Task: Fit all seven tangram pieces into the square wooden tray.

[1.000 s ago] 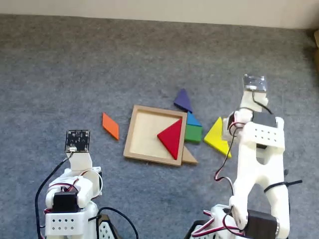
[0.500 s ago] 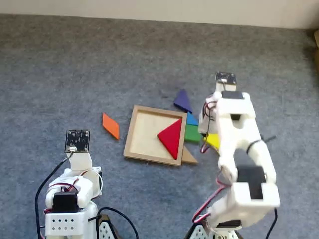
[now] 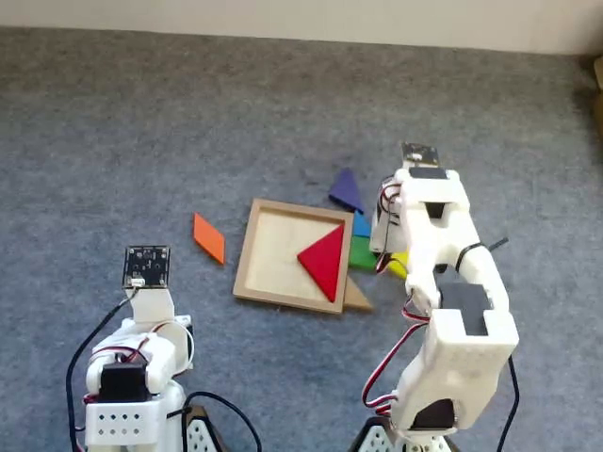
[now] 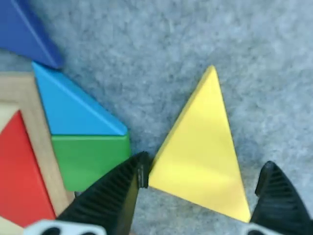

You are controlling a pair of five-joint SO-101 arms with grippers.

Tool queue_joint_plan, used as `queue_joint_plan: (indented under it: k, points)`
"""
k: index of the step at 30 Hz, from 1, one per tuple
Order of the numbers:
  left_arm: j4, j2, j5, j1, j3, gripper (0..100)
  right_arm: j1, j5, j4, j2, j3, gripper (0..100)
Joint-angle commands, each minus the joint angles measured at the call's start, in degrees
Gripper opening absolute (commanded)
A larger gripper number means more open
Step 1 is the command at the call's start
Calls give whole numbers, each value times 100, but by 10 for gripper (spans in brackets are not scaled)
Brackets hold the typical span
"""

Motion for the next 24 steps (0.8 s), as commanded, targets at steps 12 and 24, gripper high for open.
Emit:
queue_joint_plan:
  k: [12, 24]
  points:
    - [9, -286, -44, -75, 110, 6, -92, 818, 101, 119, -312, 337]
    - [9, -286, -44, -75, 110, 6, -286, 1275, 101, 119, -277, 337]
